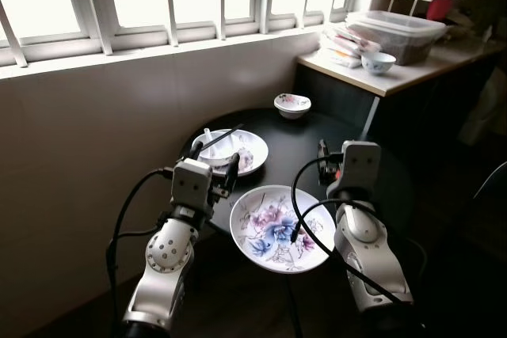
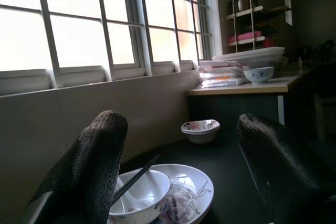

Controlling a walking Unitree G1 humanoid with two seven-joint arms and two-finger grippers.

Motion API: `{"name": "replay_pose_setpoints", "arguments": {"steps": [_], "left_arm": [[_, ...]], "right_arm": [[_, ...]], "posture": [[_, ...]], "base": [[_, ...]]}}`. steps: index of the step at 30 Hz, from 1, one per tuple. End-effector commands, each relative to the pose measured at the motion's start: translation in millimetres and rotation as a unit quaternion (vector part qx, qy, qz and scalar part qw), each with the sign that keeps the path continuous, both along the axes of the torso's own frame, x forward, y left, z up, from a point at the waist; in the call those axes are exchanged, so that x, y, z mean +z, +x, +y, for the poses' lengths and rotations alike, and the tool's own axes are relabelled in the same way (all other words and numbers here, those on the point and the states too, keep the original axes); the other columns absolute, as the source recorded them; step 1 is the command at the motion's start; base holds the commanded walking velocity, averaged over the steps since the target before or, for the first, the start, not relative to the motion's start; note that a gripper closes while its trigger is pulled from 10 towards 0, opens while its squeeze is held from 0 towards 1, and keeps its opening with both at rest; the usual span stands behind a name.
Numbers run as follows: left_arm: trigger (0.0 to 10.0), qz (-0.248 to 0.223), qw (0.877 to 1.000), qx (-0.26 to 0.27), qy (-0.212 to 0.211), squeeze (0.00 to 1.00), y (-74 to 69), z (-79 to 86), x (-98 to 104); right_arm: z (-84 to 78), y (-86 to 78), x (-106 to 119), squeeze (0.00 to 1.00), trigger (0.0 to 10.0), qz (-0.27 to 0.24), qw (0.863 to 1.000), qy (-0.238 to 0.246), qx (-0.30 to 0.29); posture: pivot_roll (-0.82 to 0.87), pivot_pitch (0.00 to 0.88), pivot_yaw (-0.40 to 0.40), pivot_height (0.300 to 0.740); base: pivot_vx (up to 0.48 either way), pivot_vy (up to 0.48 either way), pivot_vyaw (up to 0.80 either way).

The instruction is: Kitchen organization

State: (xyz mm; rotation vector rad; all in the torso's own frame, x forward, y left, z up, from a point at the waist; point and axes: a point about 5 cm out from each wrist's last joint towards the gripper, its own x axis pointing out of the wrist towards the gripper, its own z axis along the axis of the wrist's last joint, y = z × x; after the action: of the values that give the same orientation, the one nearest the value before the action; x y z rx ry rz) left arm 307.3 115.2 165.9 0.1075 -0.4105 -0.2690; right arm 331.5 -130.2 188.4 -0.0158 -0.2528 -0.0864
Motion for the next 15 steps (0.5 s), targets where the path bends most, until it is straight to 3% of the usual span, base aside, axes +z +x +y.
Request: {"name": "replay_pose_setpoints", "arguments": {"steps": [1,15], "left_arm": [[10.0,0.000,1.000,-0.004,0.001,0.00,-0.9,-2.0,0],[10.0,0.009,1.000,-0.002,0.007,0.00,-0.6,-1.2,-5]], "right_arm": [[-5.0,1.4,-5,0.00,10.0,0.018,1.000,0.002,-0.010],[-18.9,5.2,-29,0.00,10.0,0.102,0.993,0.054,-0.039]], "posture": [[0.04,0.000,-0.056,0.740],[0.04,0.000,-0.054,0.740]], "base": [[0.000,0.000,0.00],[0.000,0.000,0.00]]}}
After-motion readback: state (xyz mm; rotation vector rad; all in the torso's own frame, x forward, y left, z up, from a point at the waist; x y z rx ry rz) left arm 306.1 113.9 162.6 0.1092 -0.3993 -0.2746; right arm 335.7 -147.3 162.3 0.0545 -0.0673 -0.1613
